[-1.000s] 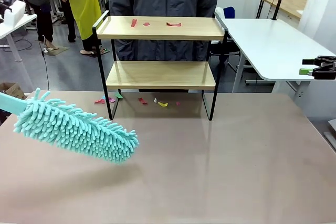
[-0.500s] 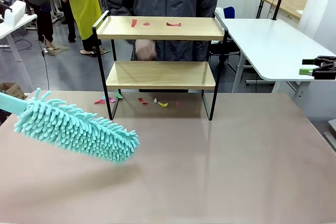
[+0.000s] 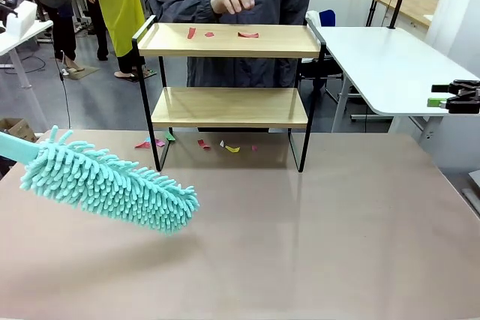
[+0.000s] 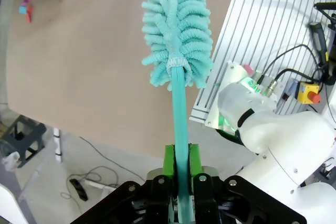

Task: Clean the shelf.
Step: Clean the specific section of the Shelf indicated by the human with the Duster.

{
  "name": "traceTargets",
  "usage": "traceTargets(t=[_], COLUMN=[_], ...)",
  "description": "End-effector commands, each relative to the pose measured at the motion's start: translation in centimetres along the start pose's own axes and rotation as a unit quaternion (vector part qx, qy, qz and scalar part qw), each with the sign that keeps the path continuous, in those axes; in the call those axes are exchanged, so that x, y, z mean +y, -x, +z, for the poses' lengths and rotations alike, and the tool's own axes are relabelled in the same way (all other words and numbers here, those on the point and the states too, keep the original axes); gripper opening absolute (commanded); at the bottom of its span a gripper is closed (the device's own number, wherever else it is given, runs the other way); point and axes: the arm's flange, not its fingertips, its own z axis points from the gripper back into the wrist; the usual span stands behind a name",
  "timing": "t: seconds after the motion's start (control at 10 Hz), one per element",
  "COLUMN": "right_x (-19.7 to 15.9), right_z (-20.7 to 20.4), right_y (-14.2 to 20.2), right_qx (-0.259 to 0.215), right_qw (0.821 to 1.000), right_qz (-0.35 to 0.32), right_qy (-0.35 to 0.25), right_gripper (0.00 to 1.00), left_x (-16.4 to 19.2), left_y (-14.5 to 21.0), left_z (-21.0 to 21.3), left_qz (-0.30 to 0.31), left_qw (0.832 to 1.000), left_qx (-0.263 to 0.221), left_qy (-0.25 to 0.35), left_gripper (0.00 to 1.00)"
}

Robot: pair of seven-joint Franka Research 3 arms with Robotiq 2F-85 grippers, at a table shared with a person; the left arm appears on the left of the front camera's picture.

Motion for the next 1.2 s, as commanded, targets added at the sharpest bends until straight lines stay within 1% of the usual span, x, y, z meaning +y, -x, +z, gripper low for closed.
traceTargets(t=[0.0,1.1], right_x=[0.01,0.01], right_z=[-0.06,-0.06], right_y=[-0.21,-0.21], right_qx=[0.0,0.0], right_qw=[1.0,1.0], right_qz=[0.007,0.007], right_qy=[0.0,0.0], right_gripper=[1.0,1.0], left_x=[-0.16,-0.16], left_y=[0.29,0.29], left_z=[0.04,0.04], left_qz=[0.0,0.0], left_qw=[1.0,1.0], left_qx=[-0.008,-0.008], left_qy=[0.005,0.005], left_gripper=[0.13,0.13])
